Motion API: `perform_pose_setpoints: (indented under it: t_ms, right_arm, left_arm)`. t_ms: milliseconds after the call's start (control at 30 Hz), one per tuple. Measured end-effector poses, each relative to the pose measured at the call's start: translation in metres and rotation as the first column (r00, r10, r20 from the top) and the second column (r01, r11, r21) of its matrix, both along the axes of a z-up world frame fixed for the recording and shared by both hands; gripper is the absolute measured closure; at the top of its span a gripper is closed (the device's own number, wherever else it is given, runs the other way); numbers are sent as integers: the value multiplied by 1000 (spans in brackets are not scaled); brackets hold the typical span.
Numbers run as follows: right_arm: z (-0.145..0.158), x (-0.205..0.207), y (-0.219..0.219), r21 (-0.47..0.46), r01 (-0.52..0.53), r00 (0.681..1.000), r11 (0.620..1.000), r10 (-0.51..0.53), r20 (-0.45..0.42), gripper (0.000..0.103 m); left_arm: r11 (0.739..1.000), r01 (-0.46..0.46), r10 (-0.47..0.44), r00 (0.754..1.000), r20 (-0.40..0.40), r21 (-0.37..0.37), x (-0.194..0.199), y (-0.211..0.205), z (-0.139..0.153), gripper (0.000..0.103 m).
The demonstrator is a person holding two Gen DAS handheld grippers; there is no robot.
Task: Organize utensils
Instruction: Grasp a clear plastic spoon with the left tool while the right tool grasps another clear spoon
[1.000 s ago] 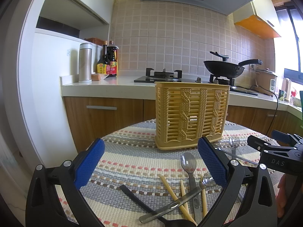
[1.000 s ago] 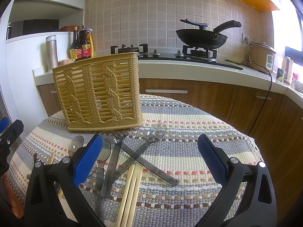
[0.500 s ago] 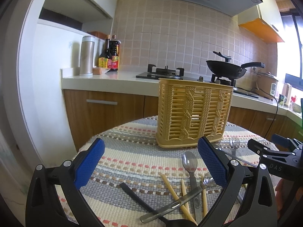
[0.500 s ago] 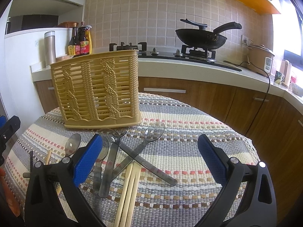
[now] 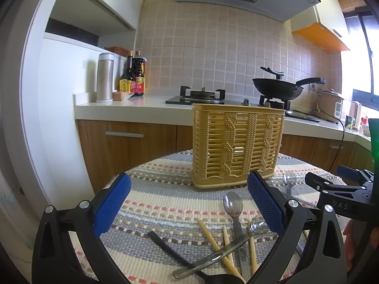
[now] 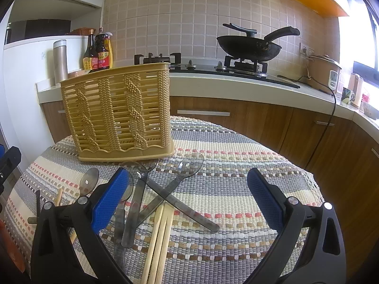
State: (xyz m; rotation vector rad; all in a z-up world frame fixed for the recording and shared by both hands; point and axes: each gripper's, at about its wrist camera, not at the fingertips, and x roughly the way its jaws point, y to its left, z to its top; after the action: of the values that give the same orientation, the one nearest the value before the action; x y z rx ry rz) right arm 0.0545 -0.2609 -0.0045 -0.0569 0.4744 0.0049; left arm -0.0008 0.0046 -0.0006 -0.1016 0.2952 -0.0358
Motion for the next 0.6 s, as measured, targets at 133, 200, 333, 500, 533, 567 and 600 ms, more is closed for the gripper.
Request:
perform_pose_setpoints:
  t_ms: [133,200,333,500,533,567,600]
  right_arm:
    - [1,0,0,-4,-2,1000,1000,2,-2,12]
    - [1,3,-2,7,-11,1000,1000,11,-22,19]
    - [1,17,-16,91,-10,994,996,20,-105,31]
    - [10,41,-52,277,42,971,960,26,-239,37]
    - [12,48,-61,318,57,961,946,35,-274,39]
    - [15,56,-68,349,75,950,934,40,-311,40]
    - [16,61,-72,361,90,941,928,40,-337,41]
  left_arm:
    - [996,81,-84,994,-72,-49,8,8,-2,14]
    - [984,168,-177,972,-157,-64,18,9,-3,24]
    - [933,361,-340,891,-302,15,39,4,3,33]
    - [806,568,-446,767,-461,166,54,-21,-2,54]
    - [783,597,-450,737,-505,174,58,-23,-4,58]
    - [752,631,-454,707,-543,193,61,-29,-8,61]
    - [728,657,-457,677,-577,194,65,-33,-13,62]
